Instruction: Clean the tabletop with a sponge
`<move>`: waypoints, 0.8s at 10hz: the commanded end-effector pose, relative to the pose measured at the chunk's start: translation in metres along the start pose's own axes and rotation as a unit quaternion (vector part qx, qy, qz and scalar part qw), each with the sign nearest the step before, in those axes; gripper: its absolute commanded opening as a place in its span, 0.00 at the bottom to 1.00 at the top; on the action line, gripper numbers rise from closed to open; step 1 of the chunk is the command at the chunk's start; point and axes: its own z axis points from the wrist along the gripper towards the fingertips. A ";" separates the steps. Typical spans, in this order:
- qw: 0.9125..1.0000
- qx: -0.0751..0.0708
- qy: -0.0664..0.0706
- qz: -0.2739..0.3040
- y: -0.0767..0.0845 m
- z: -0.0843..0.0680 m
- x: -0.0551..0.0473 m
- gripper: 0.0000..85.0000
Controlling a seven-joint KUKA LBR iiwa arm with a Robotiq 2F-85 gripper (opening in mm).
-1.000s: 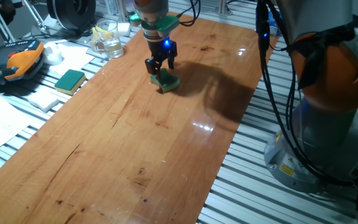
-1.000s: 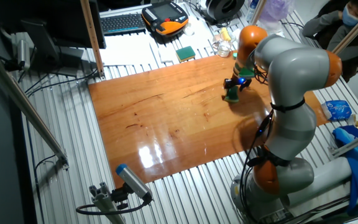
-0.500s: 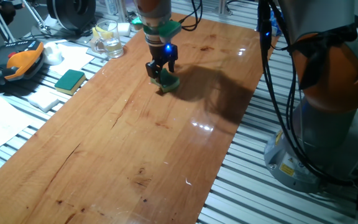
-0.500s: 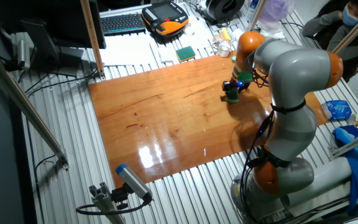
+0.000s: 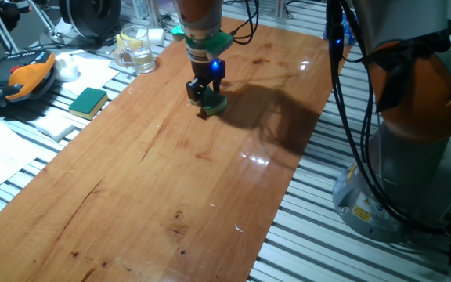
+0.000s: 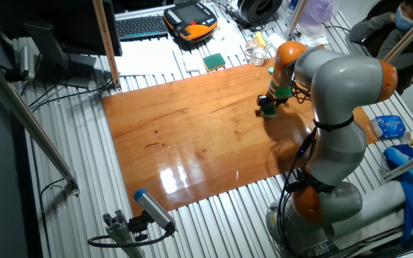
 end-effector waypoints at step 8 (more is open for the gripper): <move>1.000 -0.004 -0.005 -0.001 0.008 0.001 -0.001 0.60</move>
